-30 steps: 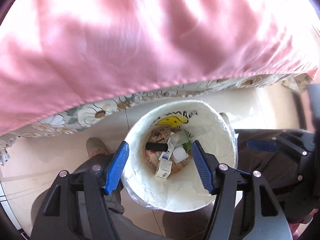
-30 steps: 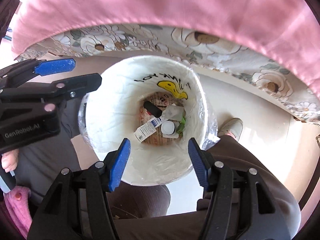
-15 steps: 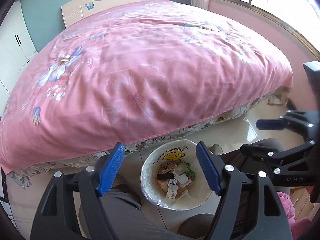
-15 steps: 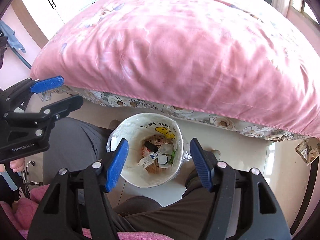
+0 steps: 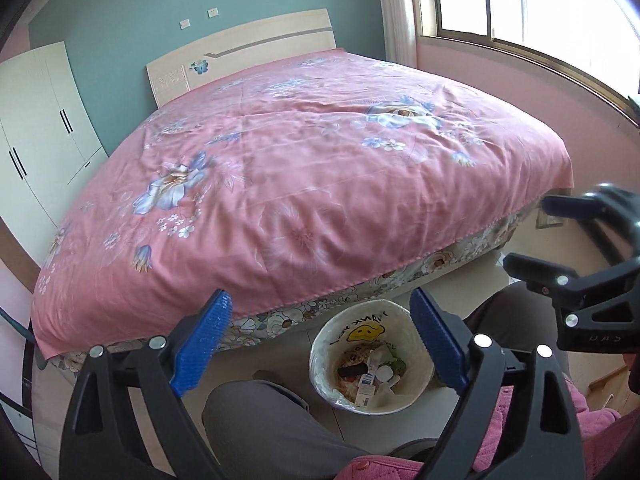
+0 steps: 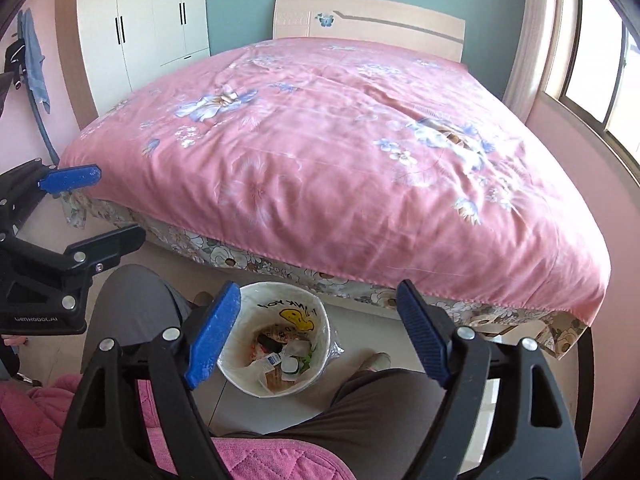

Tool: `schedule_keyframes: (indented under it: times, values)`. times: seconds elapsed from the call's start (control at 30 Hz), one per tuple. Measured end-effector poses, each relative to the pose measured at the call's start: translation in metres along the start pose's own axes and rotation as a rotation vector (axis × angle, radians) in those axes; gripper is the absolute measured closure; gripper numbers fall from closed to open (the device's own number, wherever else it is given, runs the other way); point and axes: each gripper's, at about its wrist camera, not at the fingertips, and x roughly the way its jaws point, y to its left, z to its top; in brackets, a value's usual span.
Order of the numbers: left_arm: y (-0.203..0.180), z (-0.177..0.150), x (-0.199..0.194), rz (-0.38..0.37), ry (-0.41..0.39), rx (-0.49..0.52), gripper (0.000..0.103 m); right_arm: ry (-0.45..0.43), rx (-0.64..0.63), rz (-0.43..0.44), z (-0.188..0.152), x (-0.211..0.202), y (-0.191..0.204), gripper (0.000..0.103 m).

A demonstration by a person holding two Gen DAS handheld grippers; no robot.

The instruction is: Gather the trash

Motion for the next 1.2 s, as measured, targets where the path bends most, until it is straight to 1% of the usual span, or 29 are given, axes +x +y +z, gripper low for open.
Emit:
schedule_keyframes:
  times: [0.1,0.2,0.27,0.3,0.4,0.6,0.9,1.2]
  values:
    - [0.006,-0.008,-0.01,0.003,0.001,-0.037,0.009,-0.048,0.068,-0.023,-0.004,-0.019,-0.001,0.023]
    - [0.005,-0.015,-0.019,0.03,-0.015,-0.039,0.009,-0.08,0.111,-0.039,-0.008,-0.03,-0.002,0.022]
    - [0.003,-0.016,-0.021,0.026,-0.018,-0.039,0.009,-0.084,0.122,-0.099,-0.01,-0.032,-0.003,0.022]
    - [0.003,-0.017,-0.022,0.022,-0.02,-0.04,0.009,-0.081,0.132,-0.105,-0.01,-0.034,-0.006,0.022]
    - [0.002,-0.018,-0.023,0.014,-0.022,-0.046,0.009,-0.066,0.163,-0.109,-0.012,-0.033,-0.012,0.022]
    - [0.003,-0.018,-0.023,0.012,-0.022,-0.063,0.009,-0.039,0.169,-0.105,-0.016,-0.028,-0.011,0.022]
    - [0.003,-0.019,-0.024,0.02,-0.03,-0.061,0.009,-0.067,0.149,-0.104,-0.014,-0.033,-0.006,0.022]
    - [0.004,-0.018,-0.024,0.019,-0.027,-0.064,0.009,-0.063,0.144,-0.095,-0.014,-0.032,-0.005,0.022]
